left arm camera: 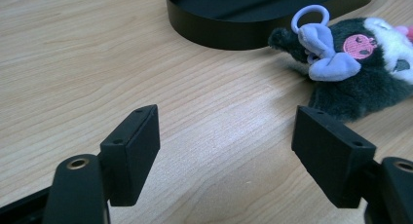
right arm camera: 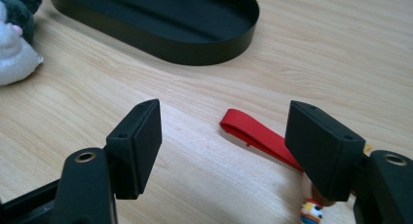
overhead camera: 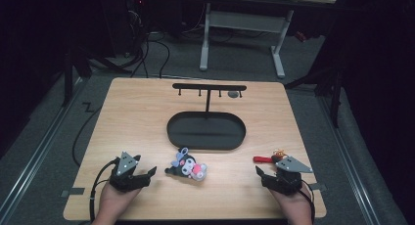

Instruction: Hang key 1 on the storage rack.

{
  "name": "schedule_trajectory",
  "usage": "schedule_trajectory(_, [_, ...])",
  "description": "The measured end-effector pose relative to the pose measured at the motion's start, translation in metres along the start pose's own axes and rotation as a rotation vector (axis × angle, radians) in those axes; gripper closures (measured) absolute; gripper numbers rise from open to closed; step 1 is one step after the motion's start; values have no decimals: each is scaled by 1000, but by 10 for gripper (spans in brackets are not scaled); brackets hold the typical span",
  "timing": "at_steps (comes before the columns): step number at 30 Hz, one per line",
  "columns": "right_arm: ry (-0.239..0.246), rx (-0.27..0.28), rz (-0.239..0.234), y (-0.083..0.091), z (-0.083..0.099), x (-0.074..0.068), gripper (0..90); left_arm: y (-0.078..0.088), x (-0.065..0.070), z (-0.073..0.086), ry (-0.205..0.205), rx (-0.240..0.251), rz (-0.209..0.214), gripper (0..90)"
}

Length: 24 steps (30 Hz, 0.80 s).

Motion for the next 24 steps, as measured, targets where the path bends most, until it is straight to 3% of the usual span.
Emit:
schedule_trajectory(11, [8, -73, -55, -3, -9, -6, 298, 3, 0, 1, -18, -6, 4, 247])
schedule_trajectory(24, [-22, -278, -89, 16, 7, 3, 349, -13, 7, -7, -25, -6, 41, 241])
Point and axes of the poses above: each handheld gripper's, and its own axes: y roughly backward along the jaws, z roughly out of its underside, x roughly to its right, the point moved 3 cm from there along -y, roughly forward along the jaws, and after that the axes turned 15 degrees about y, right-handed, at the moved point
